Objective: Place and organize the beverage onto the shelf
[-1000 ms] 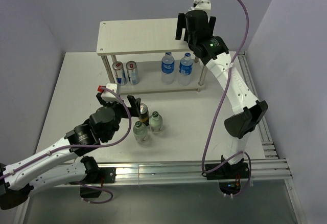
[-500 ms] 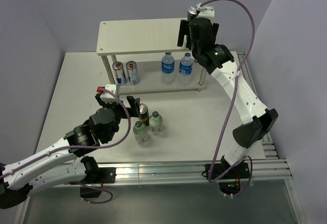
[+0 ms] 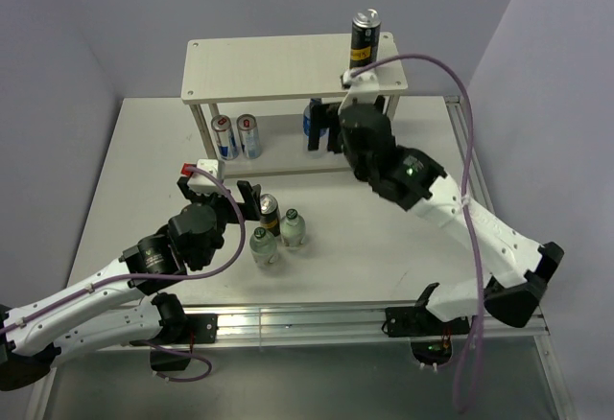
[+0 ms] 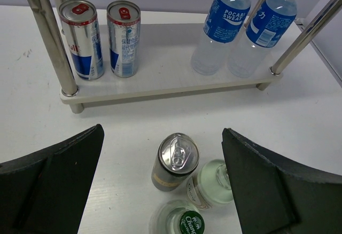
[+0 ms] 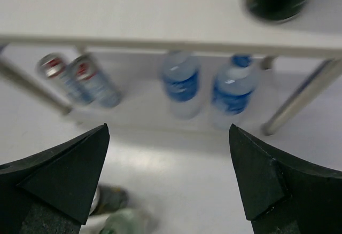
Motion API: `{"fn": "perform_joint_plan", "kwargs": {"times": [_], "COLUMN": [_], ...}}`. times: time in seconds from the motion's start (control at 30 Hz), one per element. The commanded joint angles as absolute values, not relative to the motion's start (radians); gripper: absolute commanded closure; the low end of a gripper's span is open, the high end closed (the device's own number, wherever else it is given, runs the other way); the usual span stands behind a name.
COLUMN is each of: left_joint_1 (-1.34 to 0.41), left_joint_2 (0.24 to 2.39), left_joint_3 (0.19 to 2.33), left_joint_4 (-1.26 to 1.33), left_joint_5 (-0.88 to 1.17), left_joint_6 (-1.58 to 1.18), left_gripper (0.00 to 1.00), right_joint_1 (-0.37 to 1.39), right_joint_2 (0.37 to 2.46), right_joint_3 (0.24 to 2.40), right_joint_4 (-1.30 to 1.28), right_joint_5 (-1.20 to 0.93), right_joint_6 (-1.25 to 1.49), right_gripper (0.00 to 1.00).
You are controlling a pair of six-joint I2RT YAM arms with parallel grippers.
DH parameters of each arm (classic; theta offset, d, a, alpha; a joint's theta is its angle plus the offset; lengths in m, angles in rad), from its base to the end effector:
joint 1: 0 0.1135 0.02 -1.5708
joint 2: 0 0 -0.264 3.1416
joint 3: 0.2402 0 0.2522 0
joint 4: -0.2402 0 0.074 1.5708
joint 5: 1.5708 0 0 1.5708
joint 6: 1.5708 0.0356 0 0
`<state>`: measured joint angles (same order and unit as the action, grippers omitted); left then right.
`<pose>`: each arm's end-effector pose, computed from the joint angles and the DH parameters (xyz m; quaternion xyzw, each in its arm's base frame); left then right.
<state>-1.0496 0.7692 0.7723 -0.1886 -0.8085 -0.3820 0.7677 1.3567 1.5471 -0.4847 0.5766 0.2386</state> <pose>0.1080 -0.1363 0.3397 -0.0055 0.7508 -0.1569 0.6416 0.2239 0.1891 0.4466 -0.0378 0.7875 0.0754 0.6105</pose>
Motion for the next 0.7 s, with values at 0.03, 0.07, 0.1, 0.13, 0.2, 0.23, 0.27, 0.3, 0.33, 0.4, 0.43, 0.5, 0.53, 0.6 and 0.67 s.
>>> {"fn": "perform_joint_plan", "kwargs": {"times": [0.03, 0.07, 0.1, 0.13, 0.2, 0.23, 0.27, 0.3, 0.33, 0.4, 0.43, 0.5, 0.53, 0.6, 0.67], "left_joint_1": [-1.055, -1.055, -1.055, -1.055, -1.055, -1.055, -1.055, -1.055, -1.055, -1.057, -1.057, -1.063, -1.066, -1.077, -1.083], "left_joint_2": [0.765, 0.765, 0.764, 0.764, 0.753, 0.747, 0.738, 0.735, 0.732, 0.729, 0.727, 0.724, 0.721, 0.712, 0.700], "left_joint_3": [0.798, 0.799, 0.799, 0.799, 0.801, 0.802, 0.802, 0.802, 0.802, 0.805, 0.807, 0.810, 0.810, 0.810, 0.808], "left_joint_4": [-0.181, -0.183, -0.184, -0.186, -0.192, -0.193, -0.195, -0.196, -0.201, -0.215, -0.219, -0.230, -0.232, -0.239, -0.241], "left_joint_5": [-0.833, -0.838, -0.842, -0.848, -0.857, -0.859, -0.859, -0.861, -0.862, -0.868, -0.876, -0.887, -0.896, -0.907, -0.920], "left_joint_6": [-0.379, -0.380, -0.382, -0.383, -0.391, -0.394, -0.396, -0.396, -0.400, -0.406, -0.411, -0.416, -0.416, -0.419, -0.420], "left_gripper": [0.01, 0.01, 0.01, 0.01, 0.00, 0.01, 0.01, 0.01, 0.01, 0.01, 0.01, 0.01, 0.01, 0.01, 0.01], "right_joint_1": [0.963, 0.988, 1.033, 1.049, 1.071, 1.078, 1.081, 1.086, 1.098, 1.109, 1.112, 1.117, 1.115, 1.115, 1.115], "right_joint_2": [1.285, 1.299, 1.308, 1.318, 1.354, 1.370, 1.405, 1.425, 1.448, 1.511, 1.529, 1.569, 1.580, 1.595, 1.611], "right_joint_3": [1.447, 1.436, 1.413, 1.399, 1.367, 1.361, 1.358, 1.365, 1.374, 1.402, 1.410, 1.426, 1.430, 1.427, 1.428], "right_joint_4": [-0.439, -0.443, -0.442, -0.434, -0.411, -0.400, -0.391, -0.384, -0.385, -0.385, -0.384, -0.379, -0.377, -0.364, -0.360], "right_joint_5": [0.534, 0.523, 0.519, 0.490, 0.453, 0.405, 0.393, 0.385, 0.377, 0.364, 0.357, 0.348, 0.353, 0.357, 0.365], "right_joint_6": [0.359, 0.374, 0.389, 0.411, 0.442, 0.462, 0.469, 0.475, 0.482, 0.486, 0.489, 0.494, 0.497, 0.497, 0.495], "right_gripper": [0.00, 0.00, 0.00, 0.00, 0.00, 0.00, 0.00, 0.00, 0.00, 0.00, 0.00, 0.00, 0.00, 0.00, 0.00]}}
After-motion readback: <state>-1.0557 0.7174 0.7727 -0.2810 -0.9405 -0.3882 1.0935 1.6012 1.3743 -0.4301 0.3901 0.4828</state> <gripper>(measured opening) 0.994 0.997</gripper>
